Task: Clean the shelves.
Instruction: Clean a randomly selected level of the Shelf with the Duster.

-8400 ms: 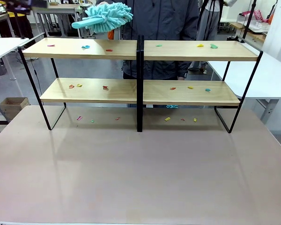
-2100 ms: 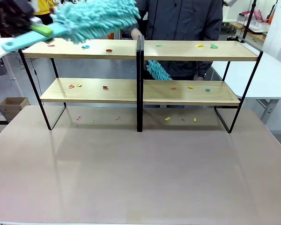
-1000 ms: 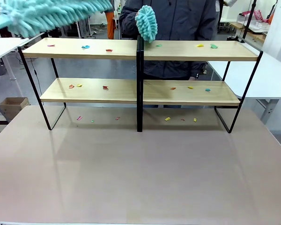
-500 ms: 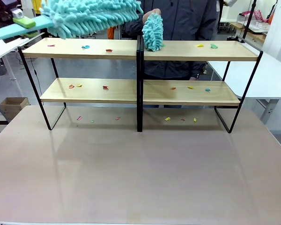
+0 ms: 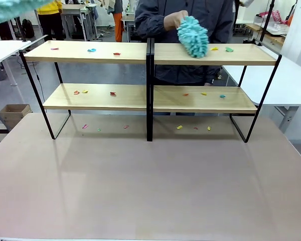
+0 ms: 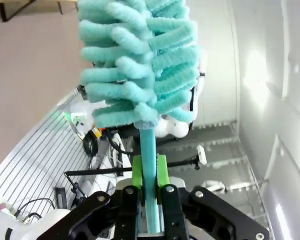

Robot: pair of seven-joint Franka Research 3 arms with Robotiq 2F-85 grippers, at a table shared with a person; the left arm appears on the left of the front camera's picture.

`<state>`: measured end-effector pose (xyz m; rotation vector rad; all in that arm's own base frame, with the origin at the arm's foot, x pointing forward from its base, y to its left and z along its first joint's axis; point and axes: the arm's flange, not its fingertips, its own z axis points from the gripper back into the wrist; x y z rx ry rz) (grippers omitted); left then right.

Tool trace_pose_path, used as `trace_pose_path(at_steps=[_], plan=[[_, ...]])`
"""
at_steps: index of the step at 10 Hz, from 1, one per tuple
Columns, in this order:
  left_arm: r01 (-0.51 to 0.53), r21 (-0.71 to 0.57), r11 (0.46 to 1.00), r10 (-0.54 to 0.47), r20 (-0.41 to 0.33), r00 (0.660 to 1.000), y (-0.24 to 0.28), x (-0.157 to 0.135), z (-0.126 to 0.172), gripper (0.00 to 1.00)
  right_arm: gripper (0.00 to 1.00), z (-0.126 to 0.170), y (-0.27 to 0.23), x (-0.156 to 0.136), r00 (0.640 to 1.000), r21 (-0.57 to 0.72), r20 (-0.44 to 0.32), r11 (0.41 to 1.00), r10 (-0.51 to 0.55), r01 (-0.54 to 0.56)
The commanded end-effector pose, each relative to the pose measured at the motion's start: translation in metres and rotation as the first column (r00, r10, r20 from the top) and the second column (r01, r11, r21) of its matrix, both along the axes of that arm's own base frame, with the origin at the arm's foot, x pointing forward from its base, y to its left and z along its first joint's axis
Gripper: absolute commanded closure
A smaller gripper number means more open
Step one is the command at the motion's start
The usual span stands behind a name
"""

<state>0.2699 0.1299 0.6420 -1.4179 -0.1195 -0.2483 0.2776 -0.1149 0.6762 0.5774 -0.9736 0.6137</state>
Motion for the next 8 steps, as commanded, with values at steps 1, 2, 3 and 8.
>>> trace_pose_path(at_steps=[1,2,3,8], plan=[[-0.081,0.037,0.996,0.083,-0.065,0.994,-0.020,0.005,-0.001,0.87,0.00,0.002,0.001,0.000,1.000,0.000,-0.001,1.000,0.004,-0.004],[-0.107,0.053,0.993,0.110,-0.075,0.991,-0.019,0.007,-0.001,0.87,0.00,0.002,0.001,0.000,1.000,0.000,-0.001,1.000,0.004,-0.004],[-0.099,0.061,0.993,0.104,-0.084,0.991,-0.021,0.011,-0.001,0.87,0.00,0.002,0.001,0.000,1.000,0.000,-0.001,1.000,0.004,-0.004],[-0.057,0.312,0.948,0.064,-0.010,0.998,-0.105,0.117,0.019,0.87,0.00,0.002,0.001,0.000,1.000,0.000,-0.001,1.000,0.004,-0.004]])
